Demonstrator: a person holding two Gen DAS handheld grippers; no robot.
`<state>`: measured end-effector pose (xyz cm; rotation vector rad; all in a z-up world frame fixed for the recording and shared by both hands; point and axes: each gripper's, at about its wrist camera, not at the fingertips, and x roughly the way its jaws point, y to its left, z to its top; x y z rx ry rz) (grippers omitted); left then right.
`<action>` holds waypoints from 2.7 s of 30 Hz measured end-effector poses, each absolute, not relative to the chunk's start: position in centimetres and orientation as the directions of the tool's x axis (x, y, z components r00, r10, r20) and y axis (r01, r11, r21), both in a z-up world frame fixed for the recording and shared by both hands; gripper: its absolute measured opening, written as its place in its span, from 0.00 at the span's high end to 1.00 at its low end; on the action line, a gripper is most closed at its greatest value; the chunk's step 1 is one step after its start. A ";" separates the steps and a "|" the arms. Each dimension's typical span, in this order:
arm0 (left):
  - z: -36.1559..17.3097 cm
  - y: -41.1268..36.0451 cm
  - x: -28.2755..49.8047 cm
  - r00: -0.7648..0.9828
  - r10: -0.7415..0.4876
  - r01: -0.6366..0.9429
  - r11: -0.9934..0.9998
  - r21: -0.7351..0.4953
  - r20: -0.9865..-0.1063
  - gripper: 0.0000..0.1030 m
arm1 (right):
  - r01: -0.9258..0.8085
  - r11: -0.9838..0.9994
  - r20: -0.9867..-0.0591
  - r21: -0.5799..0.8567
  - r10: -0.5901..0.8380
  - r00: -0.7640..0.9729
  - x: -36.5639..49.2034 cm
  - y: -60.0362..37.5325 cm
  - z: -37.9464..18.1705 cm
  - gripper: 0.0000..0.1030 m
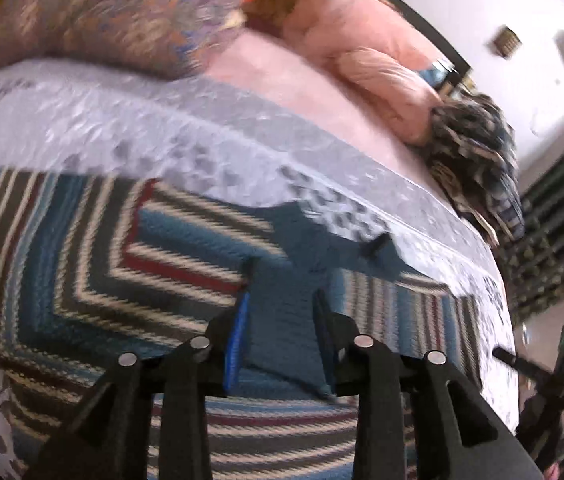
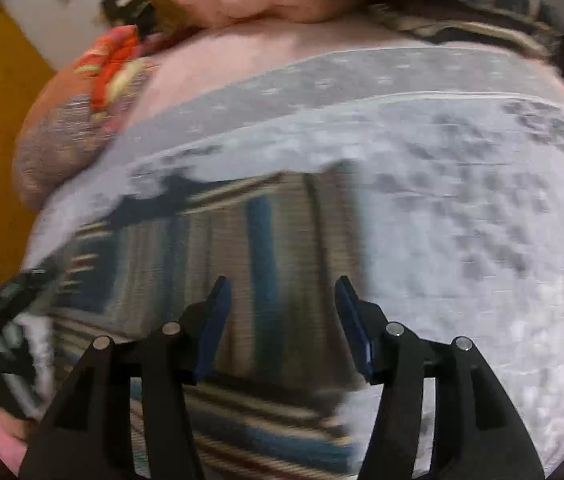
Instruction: Fold small clothes
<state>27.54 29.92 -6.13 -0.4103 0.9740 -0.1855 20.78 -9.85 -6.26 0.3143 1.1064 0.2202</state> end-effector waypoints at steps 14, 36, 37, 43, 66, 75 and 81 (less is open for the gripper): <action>-11.5 25.8 27.8 0.385 -0.357 0.033 0.927 -0.374 -0.851 0.64 | -0.035 0.941 -0.918 0.338 0.337 0.207 21.6 -3.4 -13.0 0.47; -6.6 33.3 24.8 0.519 -0.240 -0.048 0.950 -0.308 -0.821 0.34 | -0.156 0.955 -0.873 0.253 0.294 0.388 19.8 -1.1 -7.9 0.33; -6.2 35.0 24.4 0.523 -0.228 -0.081 0.946 -0.313 -0.822 0.34 | -0.155 0.949 -0.869 0.276 0.315 0.382 19.8 -1.2 -7.7 0.33; -5.8 47.8 20.0 0.527 -0.058 -0.362 0.887 -0.286 -0.848 0.31 | -0.123 0.933 -0.866 0.337 0.359 0.348 19.8 -2.3 -8.2 0.33; -11.4 68.5 16.1 0.678 0.050 -0.643 0.523 -0.560 -0.733 0.35 | -0.060 0.949 -0.896 0.309 0.312 0.317 20.4 -3.8 -11.8 0.33; -10.9 68.4 16.5 0.669 0.144 -0.662 0.560 -0.497 -0.729 0.82 | -0.069 0.958 -0.904 0.279 0.287 0.316 20.6 -3.4 -11.9 0.33; -8.0 66.2 16.4 0.702 0.220 -0.634 0.628 -0.452 -0.678 0.87 | -0.082 0.960 -0.908 0.266 0.278 0.314 20.3 -3.1 -12.0 0.33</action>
